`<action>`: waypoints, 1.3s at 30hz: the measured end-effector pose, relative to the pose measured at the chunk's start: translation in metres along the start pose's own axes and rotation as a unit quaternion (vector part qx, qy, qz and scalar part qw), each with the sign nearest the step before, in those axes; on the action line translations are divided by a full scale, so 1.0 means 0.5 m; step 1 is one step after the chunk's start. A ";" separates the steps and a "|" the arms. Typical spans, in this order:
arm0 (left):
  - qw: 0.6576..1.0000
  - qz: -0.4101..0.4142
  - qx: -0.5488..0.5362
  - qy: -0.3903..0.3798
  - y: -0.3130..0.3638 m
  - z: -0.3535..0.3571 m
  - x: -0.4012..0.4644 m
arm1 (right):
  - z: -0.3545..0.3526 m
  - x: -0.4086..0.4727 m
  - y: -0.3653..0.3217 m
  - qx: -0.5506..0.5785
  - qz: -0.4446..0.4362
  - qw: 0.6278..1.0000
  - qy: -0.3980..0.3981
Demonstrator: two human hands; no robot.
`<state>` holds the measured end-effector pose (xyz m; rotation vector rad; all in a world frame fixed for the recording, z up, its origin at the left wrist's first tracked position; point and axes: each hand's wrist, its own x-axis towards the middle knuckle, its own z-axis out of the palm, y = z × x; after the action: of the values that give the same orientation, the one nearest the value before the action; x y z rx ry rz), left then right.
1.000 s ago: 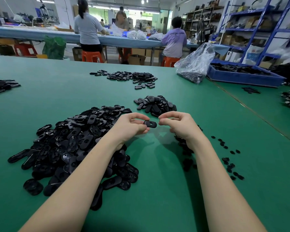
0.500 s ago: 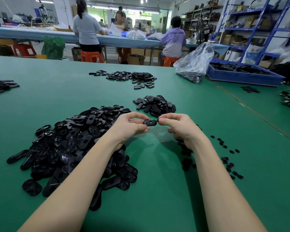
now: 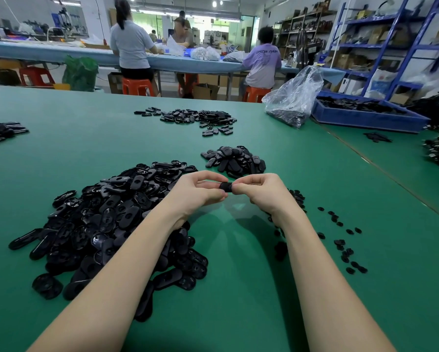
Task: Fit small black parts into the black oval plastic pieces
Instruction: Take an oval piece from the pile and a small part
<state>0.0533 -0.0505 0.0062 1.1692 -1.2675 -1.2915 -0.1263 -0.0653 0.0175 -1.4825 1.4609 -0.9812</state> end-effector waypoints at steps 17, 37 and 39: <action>0.996 -0.057 -0.068 -0.016 0.000 -0.012 0.007 | -0.008 -0.013 -0.012 -0.016 0.037 0.999 -0.014; 0.998 -0.050 0.008 0.024 -0.002 0.001 0.003 | 0.009 0.002 0.005 -0.020 0.014 0.999 -0.038; 0.999 -0.048 0.005 0.026 -0.002 -0.001 0.003 | 0.013 0.004 0.007 -0.006 0.006 0.999 -0.038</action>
<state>0.0535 -0.0520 0.0054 1.2748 -1.1944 -1.3177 -0.1213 -0.0673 0.0117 -1.5021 1.4217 -0.9000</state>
